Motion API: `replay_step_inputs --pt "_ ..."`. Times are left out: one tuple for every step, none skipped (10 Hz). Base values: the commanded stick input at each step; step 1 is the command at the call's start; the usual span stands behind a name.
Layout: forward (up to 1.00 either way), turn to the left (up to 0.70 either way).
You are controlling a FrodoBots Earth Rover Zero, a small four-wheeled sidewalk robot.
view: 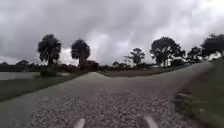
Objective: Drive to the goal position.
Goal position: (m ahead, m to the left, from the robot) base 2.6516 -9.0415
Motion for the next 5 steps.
replay_step_inputs --pt "0.70 -0.35" --pt "0.70 -0.35" --pt "0.70 -0.35" --pt "0.70 -0.35" --pt "0.70 -0.35"
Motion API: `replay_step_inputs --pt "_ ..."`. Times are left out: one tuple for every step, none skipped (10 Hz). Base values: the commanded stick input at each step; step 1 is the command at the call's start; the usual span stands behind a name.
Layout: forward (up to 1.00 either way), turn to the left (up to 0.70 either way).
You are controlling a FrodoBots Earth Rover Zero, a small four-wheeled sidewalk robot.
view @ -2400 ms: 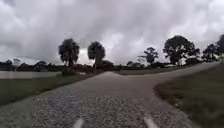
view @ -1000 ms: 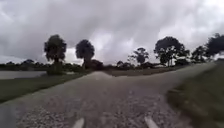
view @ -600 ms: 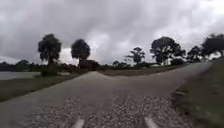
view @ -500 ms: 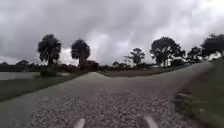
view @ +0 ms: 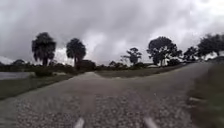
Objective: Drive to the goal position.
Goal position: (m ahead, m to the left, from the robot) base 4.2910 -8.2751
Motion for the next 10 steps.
replay_step_inputs --pt "0.70 -0.35" --pt "0.70 -0.35" --pt "0.70 -0.35" --pt "0.70 -0.35" --pt "0.70 -0.35" --pt "0.70 -0.35" --pt "0.70 -0.27" --pt "0.70 -0.15" --pt "0.70 0.00" --pt "0.70 0.00"
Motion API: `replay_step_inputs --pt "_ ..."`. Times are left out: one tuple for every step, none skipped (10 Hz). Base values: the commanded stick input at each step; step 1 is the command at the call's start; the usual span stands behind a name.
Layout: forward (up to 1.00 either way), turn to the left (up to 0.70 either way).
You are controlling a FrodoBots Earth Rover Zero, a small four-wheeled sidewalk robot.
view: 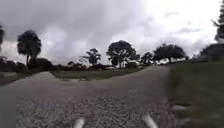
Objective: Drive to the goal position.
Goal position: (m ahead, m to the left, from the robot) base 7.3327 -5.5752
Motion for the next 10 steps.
replay_step_inputs --pt "0.70 0.00" --pt "0.70 0.00" --pt "0.70 0.00" --pt "0.70 0.00" --pt "0.70 0.00" --pt "0.70 0.00" --pt "0.70 0.00" --pt "0.70 0.00" --pt "0.70 -0.35" --pt "0.70 -0.35"
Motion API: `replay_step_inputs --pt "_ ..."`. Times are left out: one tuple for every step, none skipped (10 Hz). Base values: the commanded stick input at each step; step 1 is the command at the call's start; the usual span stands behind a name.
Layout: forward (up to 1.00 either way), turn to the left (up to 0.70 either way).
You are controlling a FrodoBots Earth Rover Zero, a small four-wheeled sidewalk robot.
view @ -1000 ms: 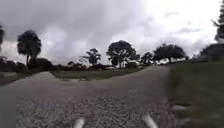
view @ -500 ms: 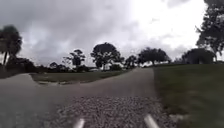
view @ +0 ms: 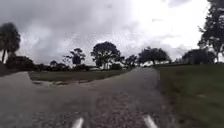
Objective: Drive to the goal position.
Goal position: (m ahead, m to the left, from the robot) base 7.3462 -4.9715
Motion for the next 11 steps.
replay_step_inputs --pt "0.70 -0.35" --pt "0.70 -0.02" --pt "0.70 0.00" --pt "0.70 0.00" --pt "0.70 -0.09" --pt "0.70 -0.24" --pt "0.70 -0.35" --pt "0.70 -0.35" --pt "0.70 -0.08" --pt "0.70 0.00" --pt "0.70 0.00"
